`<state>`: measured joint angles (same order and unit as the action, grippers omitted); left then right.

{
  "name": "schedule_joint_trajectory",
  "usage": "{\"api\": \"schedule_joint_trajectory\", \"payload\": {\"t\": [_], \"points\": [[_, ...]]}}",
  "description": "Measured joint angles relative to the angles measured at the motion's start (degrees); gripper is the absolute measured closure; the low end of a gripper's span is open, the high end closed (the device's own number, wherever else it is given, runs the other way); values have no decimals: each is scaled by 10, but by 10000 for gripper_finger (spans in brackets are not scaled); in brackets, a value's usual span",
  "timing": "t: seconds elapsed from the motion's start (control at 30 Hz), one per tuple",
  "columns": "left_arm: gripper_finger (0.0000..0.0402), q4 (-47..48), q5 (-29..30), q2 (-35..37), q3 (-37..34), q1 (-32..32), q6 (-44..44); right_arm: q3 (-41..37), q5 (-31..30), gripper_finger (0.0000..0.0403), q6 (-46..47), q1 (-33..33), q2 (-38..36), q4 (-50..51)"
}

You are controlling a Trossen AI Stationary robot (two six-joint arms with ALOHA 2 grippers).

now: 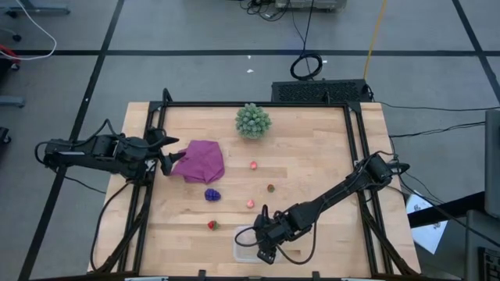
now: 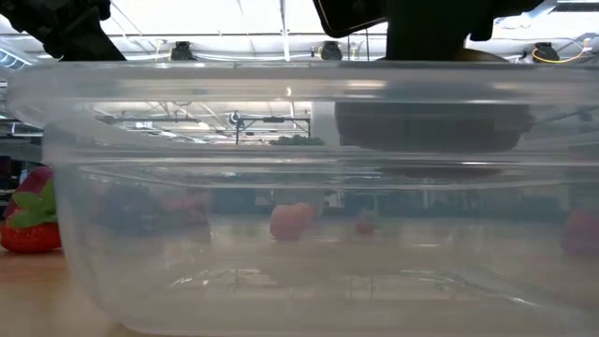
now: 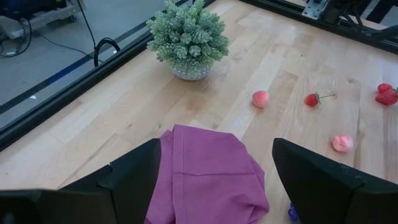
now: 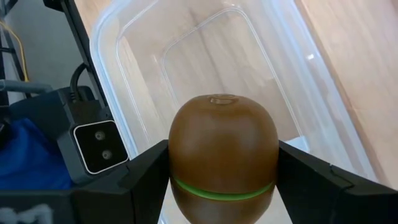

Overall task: Pick and placing Produce into tupperware
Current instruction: Put the brown kiwi into the transparent container

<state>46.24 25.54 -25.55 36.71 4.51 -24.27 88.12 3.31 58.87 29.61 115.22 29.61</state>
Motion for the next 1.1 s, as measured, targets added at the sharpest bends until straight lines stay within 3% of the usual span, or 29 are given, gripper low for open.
{"api": "schedule_joint_trajectory", "payload": {"t": [1.1], "points": [[89,0,0,0,0,0,1,0,30,151,-56,1,0,-26]]}}
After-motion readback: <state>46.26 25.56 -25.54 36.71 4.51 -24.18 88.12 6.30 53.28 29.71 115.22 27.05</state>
